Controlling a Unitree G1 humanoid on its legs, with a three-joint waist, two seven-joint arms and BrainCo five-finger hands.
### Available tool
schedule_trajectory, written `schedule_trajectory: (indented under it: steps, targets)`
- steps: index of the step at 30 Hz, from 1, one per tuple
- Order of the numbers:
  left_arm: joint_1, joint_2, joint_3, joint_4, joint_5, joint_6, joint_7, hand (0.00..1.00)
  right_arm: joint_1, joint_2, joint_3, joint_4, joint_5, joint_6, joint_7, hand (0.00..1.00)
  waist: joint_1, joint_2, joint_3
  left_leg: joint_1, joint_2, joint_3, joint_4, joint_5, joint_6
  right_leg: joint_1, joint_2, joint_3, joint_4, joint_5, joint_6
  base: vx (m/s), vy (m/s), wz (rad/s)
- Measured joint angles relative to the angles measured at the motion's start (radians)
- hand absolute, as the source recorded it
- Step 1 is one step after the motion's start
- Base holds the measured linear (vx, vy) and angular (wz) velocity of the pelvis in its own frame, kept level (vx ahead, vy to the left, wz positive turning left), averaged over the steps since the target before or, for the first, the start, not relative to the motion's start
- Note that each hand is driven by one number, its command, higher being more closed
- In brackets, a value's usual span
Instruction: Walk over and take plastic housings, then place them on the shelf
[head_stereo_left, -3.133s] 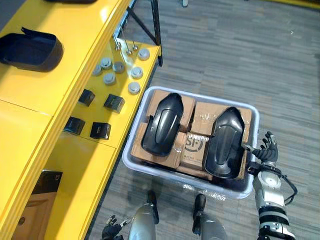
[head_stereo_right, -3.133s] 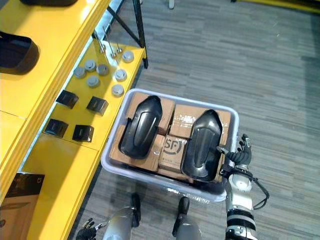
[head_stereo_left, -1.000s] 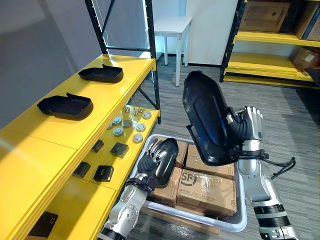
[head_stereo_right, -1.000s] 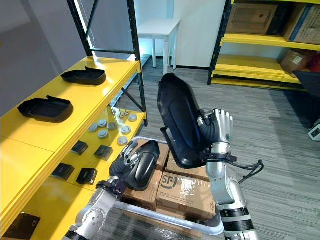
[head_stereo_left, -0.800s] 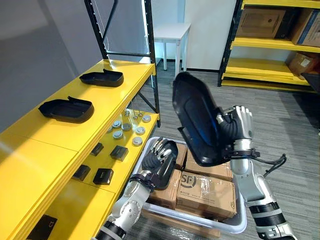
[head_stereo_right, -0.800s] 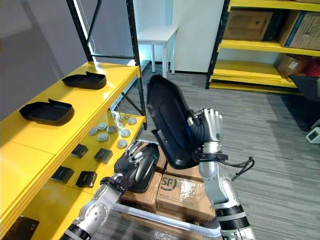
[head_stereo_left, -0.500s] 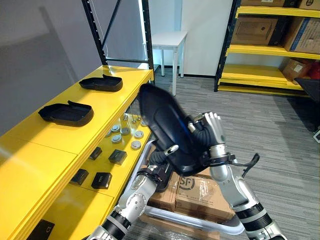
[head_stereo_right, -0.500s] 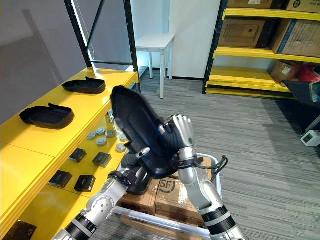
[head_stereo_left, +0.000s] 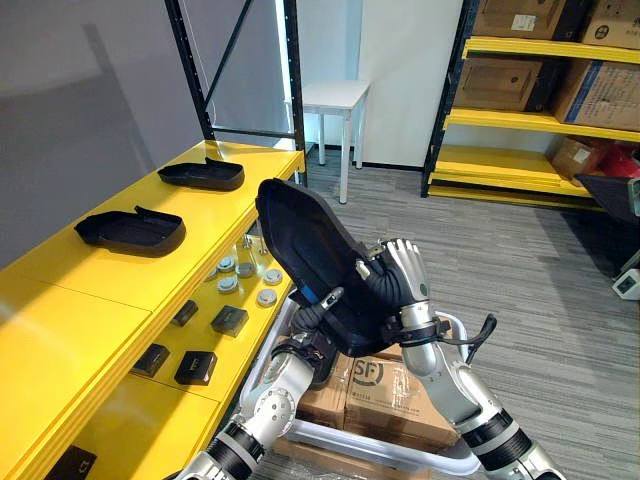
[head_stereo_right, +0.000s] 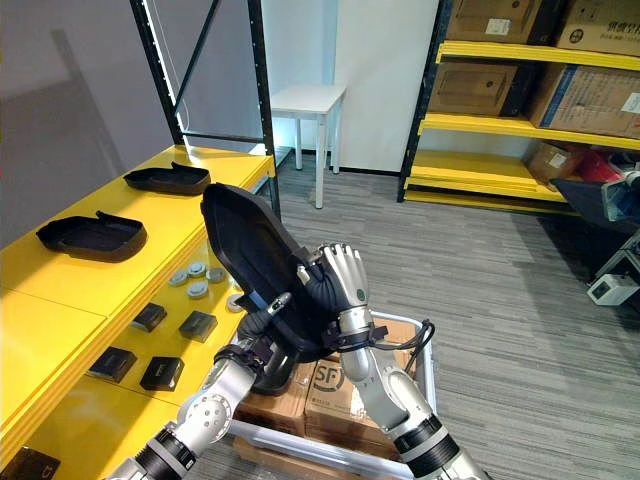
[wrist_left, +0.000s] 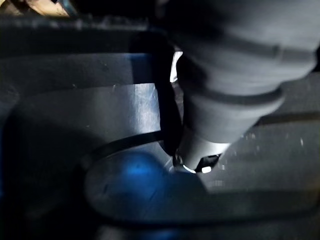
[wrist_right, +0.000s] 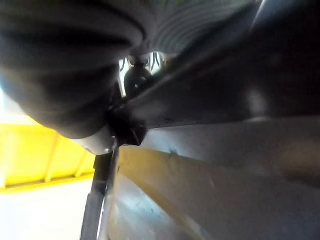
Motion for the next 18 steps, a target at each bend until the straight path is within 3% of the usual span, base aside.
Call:
schedule_trajectory:
  steps: [1,2,6,7,8,9,10,11,13,14,16,17,18]
  targets:
    - [0.018,-0.003,0.002,-0.021,0.020,-0.004,0.002,1.00,0.026,-0.001,0.002,-0.022,0.017,-0.002,-0.015,1.00,0.006,-0.003,0.002,-0.031,0.000,-0.043,0.014,0.005,-0.002,0.000,0.001,-0.039,0.003,-0.004,-0.005,-0.03,-0.031,0.90]
    - [0.032,-0.004,0.008,-0.032,0.035,-0.005,0.005,1.00,0.048,-0.002,0.005,-0.030,0.023,-0.008,-0.023,0.00,0.015,-0.004,0.007,-0.053,0.000,-0.079,0.029,0.008,-0.006,0.001,0.002,-0.072,0.013,-0.013,-0.008,-0.02,-0.050,1.30]
    - [0.081,-0.009,0.070,-0.080,0.108,-0.013,0.010,1.00,0.100,-0.006,0.023,-0.030,0.147,-0.062,-0.026,0.00,0.076,0.000,0.053,-0.147,0.003,-0.280,0.034,0.050,-0.033,0.010,0.001,-0.303,0.130,-0.113,-0.020,-0.05,-0.089,1.56]
    - [0.092,-0.009,0.082,-0.091,0.120,-0.014,0.011,1.00,0.096,-0.005,0.031,-0.024,0.175,-0.074,-0.026,0.00,0.082,-0.001,0.054,-0.162,0.015,-0.257,0.027,0.048,-0.030,0.012,0.000,-0.342,0.137,-0.120,-0.022,-0.04,-0.112,1.87]
    - [0.107,-0.011,0.104,-0.115,0.137,-0.014,0.014,1.00,0.084,-0.004,0.041,-0.011,0.215,-0.093,-0.026,0.00,0.082,-0.005,0.058,-0.205,0.042,-0.147,0.046,0.023,0.014,0.023,-0.004,-0.427,0.131,-0.124,-0.021,-0.03,-0.085,1.95]
    - [0.113,-0.016,0.134,-0.134,0.152,-0.015,0.017,1.00,0.057,-0.003,0.049,0.018,0.251,-0.119,-0.024,0.00,0.089,-0.003,0.062,-0.251,0.082,0.037,0.076,0.006,0.058,0.032,-0.011,-0.502,0.122,-0.124,-0.021,-0.01,-0.058,1.94]
    - [0.116,-0.020,0.154,-0.142,0.158,-0.018,0.020,1.00,0.041,0.001,0.055,0.037,0.263,-0.125,-0.016,0.00,0.088,0.000,0.064,-0.264,0.105,0.133,0.090,-0.003,0.072,0.036,-0.015,-0.534,0.122,-0.125,-0.018,0.01,0.003,1.59]
    - [0.127,-0.026,0.199,-0.162,0.167,-0.027,0.024,1.00,0.007,0.011,0.074,0.070,0.292,-0.136,0.000,0.00,0.090,0.003,0.063,-0.280,0.153,0.322,0.119,-0.010,0.083,0.046,-0.019,-0.587,0.123,-0.126,-0.011,0.04,0.028,1.11]
    - [0.149,-0.038,0.249,-0.206,0.177,-0.048,0.025,1.00,-0.001,0.030,0.075,0.081,0.328,-0.148,0.029,0.00,0.096,0.003,0.062,-0.289,0.202,0.516,0.164,-0.006,0.088,0.071,-0.031,-0.664,0.124,-0.130,0.012,0.09,0.072,1.25]
    - [0.189,-0.047,0.285,-0.250,0.201,-0.060,0.025,1.00,0.007,0.051,0.077,0.085,0.353,-0.158,0.058,0.00,0.097,0.005,0.060,-0.292,0.198,0.557,0.173,0.015,0.114,0.079,-0.048,-0.696,0.130,-0.135,0.026,0.12,0.105,1.05]
    - [0.270,-0.053,0.339,-0.316,0.256,-0.061,0.021,1.00,0.026,0.096,0.089,0.092,0.399,-0.169,0.105,0.00,0.119,0.005,0.054,-0.294,0.169,0.548,0.176,0.076,0.123,0.101,-0.081,-0.717,0.152,-0.142,0.051,0.19,0.154,0.55]
    - [0.325,-0.053,0.381,-0.351,0.302,-0.060,0.019,1.00,0.046,0.143,0.097,0.116,0.424,-0.178,0.141,0.00,0.134,-0.013,0.045,-0.300,0.136,0.547,0.189,0.065,0.112,0.102,-0.123,-0.723,0.177,-0.143,0.055,0.25,0.177,0.42]
    - [0.344,-0.055,0.403,-0.361,0.332,-0.060,0.020,1.00,0.052,0.163,0.102,0.125,0.446,-0.179,0.157,0.00,0.136,-0.021,0.041,-0.308,0.118,0.537,0.202,0.047,0.124,0.103,-0.145,-0.725,0.194,-0.140,0.058,0.35,0.243,0.70]
